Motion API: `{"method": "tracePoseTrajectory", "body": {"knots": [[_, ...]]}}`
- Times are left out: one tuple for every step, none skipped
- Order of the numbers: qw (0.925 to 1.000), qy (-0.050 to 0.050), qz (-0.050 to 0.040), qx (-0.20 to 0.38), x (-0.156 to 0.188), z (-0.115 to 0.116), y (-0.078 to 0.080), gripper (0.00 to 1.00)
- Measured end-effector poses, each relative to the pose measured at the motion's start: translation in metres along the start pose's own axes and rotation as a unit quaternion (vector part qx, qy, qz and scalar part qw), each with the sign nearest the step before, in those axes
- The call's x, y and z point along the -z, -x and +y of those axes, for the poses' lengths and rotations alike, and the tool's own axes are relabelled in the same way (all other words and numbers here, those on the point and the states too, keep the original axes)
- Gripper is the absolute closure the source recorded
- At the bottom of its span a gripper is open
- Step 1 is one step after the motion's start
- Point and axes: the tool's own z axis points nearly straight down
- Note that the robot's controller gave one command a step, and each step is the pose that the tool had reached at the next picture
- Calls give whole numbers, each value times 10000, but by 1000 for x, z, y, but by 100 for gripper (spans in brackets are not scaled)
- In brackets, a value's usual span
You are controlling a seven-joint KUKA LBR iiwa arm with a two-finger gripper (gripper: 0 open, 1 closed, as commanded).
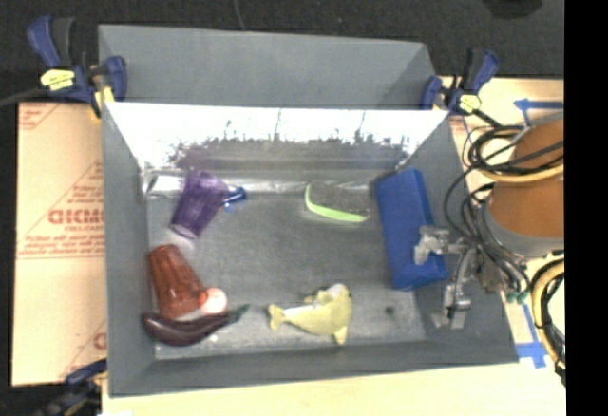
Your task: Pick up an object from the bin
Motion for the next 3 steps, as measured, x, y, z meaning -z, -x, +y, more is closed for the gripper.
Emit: {"method": "tracePoseTrajectory", "body": {"knots": [[10000,-7,-29,21,3,1,1,0],[9858,-26,-59,1680,-59,64,4,0],[9882,-9,-41,1532,-47,61,55,0]]}}
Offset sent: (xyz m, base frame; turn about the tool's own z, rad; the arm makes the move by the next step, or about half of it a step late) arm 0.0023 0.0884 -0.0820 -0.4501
